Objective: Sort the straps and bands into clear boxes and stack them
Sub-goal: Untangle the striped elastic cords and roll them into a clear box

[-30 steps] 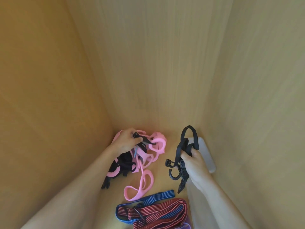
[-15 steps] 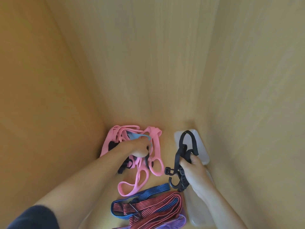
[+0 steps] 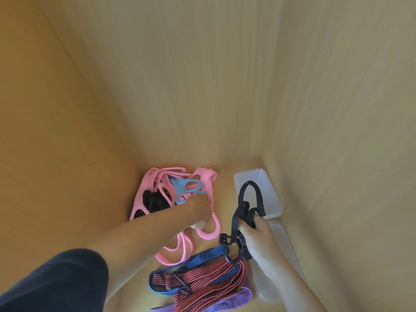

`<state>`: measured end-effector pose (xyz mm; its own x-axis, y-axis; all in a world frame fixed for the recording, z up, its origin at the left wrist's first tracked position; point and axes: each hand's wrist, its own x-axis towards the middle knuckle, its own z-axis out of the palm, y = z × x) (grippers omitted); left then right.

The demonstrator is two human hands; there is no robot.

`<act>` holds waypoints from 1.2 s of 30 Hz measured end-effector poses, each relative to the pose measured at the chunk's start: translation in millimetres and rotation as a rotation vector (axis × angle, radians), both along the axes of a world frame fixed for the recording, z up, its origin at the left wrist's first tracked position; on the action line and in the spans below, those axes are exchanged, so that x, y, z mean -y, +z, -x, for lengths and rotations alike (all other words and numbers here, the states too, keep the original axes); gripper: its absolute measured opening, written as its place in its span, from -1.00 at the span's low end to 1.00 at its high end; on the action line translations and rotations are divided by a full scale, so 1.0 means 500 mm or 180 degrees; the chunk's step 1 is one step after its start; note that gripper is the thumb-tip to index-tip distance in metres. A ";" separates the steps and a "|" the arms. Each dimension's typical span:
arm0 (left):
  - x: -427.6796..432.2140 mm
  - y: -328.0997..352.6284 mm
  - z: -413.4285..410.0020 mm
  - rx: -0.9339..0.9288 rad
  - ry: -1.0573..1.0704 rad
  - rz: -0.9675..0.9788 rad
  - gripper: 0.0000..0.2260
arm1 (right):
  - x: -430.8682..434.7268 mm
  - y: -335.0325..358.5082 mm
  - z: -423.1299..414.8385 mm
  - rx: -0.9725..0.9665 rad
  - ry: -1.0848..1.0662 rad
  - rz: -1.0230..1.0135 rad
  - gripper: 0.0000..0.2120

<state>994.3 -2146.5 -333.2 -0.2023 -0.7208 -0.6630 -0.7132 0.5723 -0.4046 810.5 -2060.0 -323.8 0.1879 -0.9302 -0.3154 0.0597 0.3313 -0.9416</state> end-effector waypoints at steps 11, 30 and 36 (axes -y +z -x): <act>0.085 0.127 -0.153 -0.3756 0.3210 0.0734 -0.65 | 0.015 -0.011 -0.002 0.0023 0.0001 -0.0073 -0.75; 0.032 0.383 -0.253 -0.8347 0.3584 0.1209 -0.95 | 0.065 0.007 -0.053 -0.0367 0.0190 0.0181 -0.82; 0.038 0.468 -0.278 -0.8792 0.3213 0.1192 -0.90 | 0.086 0.029 -0.069 -0.0440 0.0221 0.0307 -0.83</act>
<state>1133.5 -2165.6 -99.1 0.3521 -0.9291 0.1129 0.4795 0.2826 0.8308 844.8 -2102.8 -309.5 0.2136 -0.9437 -0.2526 -0.0925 0.2379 -0.9669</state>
